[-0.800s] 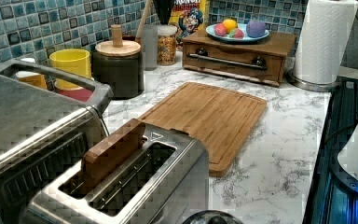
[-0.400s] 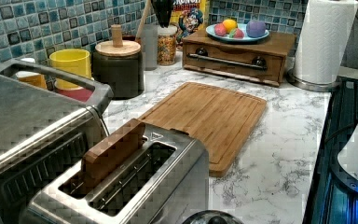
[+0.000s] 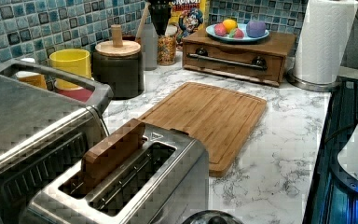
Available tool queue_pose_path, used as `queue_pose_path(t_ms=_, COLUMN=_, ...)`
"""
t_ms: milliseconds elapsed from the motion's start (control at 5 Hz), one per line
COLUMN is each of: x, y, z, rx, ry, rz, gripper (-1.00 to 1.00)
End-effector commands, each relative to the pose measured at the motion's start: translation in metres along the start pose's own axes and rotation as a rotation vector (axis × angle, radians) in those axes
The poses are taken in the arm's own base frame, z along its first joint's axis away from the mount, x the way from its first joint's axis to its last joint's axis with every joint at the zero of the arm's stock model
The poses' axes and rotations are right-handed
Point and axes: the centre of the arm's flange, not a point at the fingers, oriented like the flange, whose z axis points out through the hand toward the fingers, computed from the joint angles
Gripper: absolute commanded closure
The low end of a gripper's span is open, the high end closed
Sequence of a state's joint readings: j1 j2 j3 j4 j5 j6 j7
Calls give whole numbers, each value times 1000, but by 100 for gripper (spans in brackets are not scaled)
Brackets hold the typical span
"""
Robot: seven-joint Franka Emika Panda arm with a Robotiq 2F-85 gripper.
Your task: Turn on the toaster.
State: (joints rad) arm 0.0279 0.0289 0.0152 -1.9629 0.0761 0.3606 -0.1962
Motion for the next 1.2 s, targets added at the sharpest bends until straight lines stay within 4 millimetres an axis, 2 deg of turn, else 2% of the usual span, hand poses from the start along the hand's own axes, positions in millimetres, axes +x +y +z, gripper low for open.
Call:
queue_pose_path(t_ms=200, x=-111, y=-68, z=-9, rx=62, ry=26, rz=-354, gripper=100)
queue_pose_path(t_ms=400, x=-134, y=-77, z=-8, rx=80, ry=26, rz=-412, gripper=100)
queue_pose_path(t_ms=600, x=-150, y=-92, z=8, rx=43, ry=-5, rz=-475, gripper=100)
queue_pose_path(t_ms=1000, x=-175, y=-101, z=51, rx=-41, ry=-74, rz=-537, gripper=100)
queue_pose_path(t_ms=1200, x=-196, y=-92, z=45, rx=15, ry=-34, rz=-566, gripper=100)
